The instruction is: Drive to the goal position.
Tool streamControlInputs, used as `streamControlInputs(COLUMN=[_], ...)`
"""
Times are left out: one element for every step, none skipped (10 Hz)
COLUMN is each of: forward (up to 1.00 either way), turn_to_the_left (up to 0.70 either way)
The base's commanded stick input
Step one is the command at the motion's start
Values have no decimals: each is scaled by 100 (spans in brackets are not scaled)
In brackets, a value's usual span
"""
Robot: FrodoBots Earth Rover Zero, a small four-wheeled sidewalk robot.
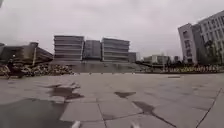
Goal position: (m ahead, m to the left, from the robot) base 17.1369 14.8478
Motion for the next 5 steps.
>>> streamControlInputs(forward=[70,70,70,70,70], turn_to_the_left=[34,33,8,0,0])
